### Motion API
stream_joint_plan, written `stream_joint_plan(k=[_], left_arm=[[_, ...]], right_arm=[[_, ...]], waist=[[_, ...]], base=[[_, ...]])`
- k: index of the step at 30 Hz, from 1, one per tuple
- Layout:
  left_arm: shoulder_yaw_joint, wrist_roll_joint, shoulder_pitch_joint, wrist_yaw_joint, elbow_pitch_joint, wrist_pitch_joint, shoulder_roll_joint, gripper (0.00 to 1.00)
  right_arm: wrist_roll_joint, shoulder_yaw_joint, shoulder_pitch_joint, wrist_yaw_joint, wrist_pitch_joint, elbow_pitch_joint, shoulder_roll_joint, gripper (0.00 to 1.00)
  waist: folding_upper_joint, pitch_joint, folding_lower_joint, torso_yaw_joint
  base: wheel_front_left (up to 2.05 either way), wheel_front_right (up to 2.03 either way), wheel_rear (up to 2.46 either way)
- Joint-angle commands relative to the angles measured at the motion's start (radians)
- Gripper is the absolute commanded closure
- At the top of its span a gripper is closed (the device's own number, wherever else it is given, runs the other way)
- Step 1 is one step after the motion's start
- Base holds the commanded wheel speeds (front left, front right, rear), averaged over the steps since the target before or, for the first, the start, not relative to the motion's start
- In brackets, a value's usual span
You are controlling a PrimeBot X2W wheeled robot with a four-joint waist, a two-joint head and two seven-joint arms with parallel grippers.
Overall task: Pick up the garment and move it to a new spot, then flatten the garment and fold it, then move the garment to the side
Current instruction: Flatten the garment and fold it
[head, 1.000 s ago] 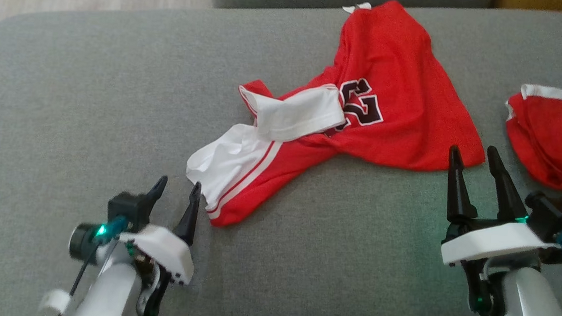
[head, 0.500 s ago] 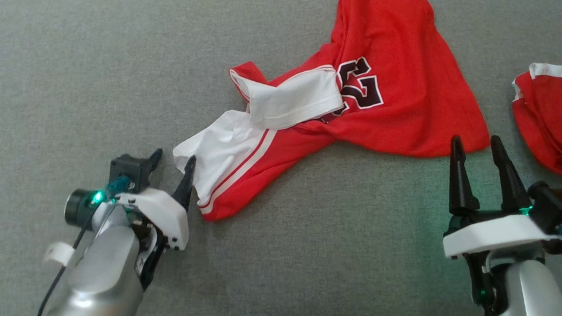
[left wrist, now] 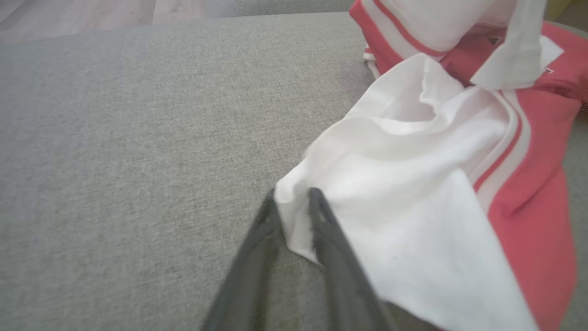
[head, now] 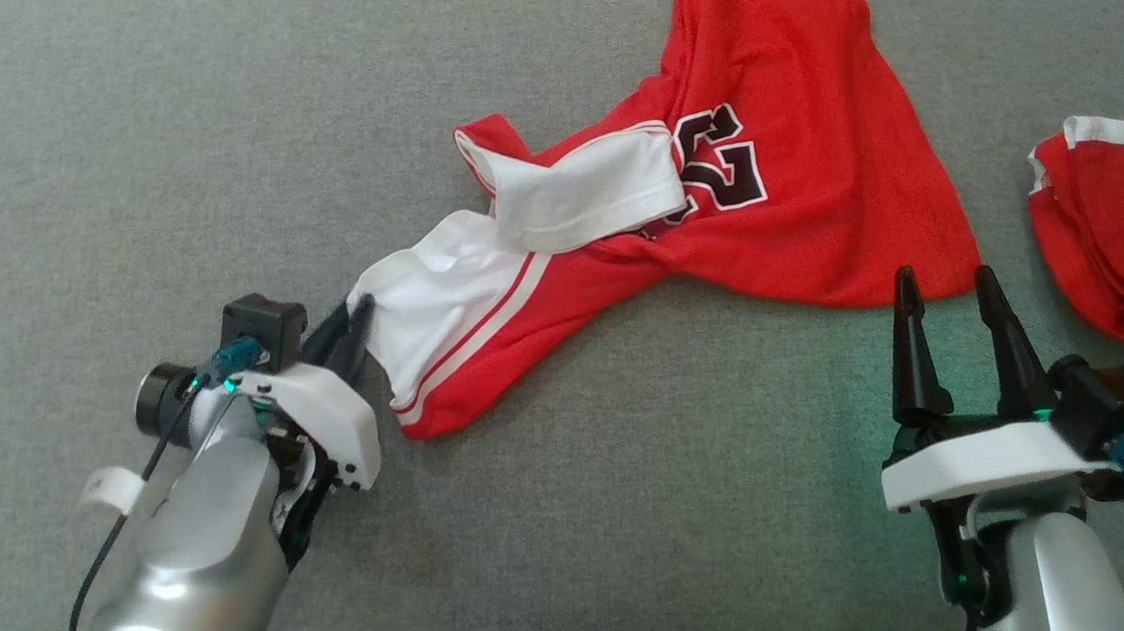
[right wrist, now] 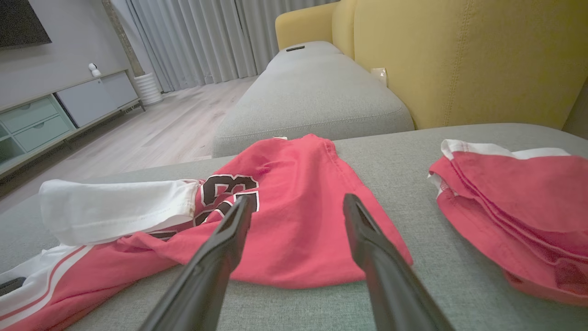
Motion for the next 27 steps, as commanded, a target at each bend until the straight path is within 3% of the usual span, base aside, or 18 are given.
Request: stream_joint_plan(k=[1, 7, 19, 27], left_arm=[[0.022, -0.016, -0.032, -0.003, -0.025, -0.008, 0.016, 1.00], [0.034, -0.029, -0.012, -0.011, -0.125, -0.008, 0.013, 1.00], [0.045, 0.030, 0.124, -0.014, -0.493, -0.008, 0.011, 1.00], [0.020, 0.043, 0.172, -0.016, -0.588, -0.008, 0.002, 1.00]], right_arm=[[-0.011, 0.019, -0.035, -0.001, 0.000, -0.021, -0.009, 0.00], [-0.048, -0.034, -0.047, -0.001, 0.029, 0.035, -0.022, 0.00], [-0.182, -0.293, -0.166, -0.001, 0.133, 0.323, 0.004, 0.00], [-0.198, -0.398, -0.241, -0.001, 0.165, 0.482, 0.017, 0.00]], waist=[[-0.0001, -0.003, 0.0000, 0.004], [-0.0001, -0.021, 0.0000, 0.030], [-0.0001, -0.055, 0.0000, 0.129], [-0.0001, -0.048, 0.0000, 0.171]], base=[[0.00, 0.00, 0.00], [0.00, 0.00, 0.00], [0.00, 0.00, 0.00], [0.00, 0.00, 0.00]])
